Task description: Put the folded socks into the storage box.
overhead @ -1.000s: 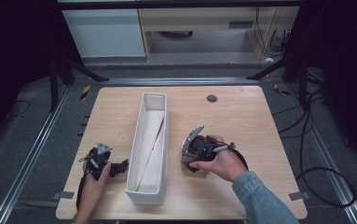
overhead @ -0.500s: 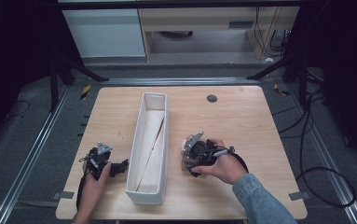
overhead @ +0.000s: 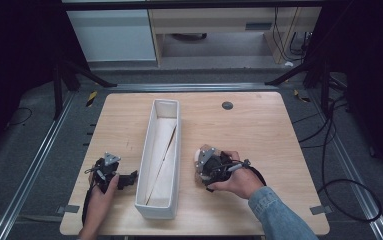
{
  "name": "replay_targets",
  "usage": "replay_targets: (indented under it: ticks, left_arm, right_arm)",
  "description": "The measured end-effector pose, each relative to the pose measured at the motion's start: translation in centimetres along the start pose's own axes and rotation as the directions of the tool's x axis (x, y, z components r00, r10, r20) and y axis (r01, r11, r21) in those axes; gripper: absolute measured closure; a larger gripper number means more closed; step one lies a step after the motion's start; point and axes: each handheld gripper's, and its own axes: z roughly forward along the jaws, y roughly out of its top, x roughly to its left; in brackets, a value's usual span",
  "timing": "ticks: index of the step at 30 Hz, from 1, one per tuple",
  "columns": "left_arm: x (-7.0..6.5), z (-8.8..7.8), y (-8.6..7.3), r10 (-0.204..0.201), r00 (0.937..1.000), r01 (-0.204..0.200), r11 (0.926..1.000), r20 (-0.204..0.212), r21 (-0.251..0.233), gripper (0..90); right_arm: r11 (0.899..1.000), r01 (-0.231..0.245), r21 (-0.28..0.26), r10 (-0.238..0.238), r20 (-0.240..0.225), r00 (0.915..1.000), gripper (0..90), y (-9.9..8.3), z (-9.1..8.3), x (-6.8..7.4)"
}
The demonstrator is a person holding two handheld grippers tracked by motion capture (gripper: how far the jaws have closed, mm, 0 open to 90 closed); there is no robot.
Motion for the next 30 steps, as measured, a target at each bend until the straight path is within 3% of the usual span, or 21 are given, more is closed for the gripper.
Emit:
replay_targets:
  ticks: [6,12,22,30]
  left_arm:
    - [0.0,0.0,0.0,0.000,1.0000,0.000,1.0000,0.000,0.000,0.0]
    - [0.0,0.0,0.0,0.000,1.0000,0.000,1.0000,0.000,0.000,0.0]
    - [0.0,0.0,0.0,0.000,1.0000,0.000,1.0000,0.000,0.000,0.0]
    - [0.0,0.0,0.0,0.000,1.0000,0.000,1.0000,0.000,0.000,0.0]
  right_arm:
    - [1.000,0.006,-0.002,-0.006,0.012,0.9999,33.0,0.0,-0.4,-0.2]
    - [1.000,-0.020,0.002,0.020,0.003,0.9998,41.5,0.5,-1.1,-0.9]
    - [0.998,-0.053,-0.024,0.054,0.002,0.9986,46.4,1.1,-3.0,-2.0]
    - [0.996,-0.069,-0.061,0.069,-0.010,0.9976,46.7,1.6,-5.0,-2.0]
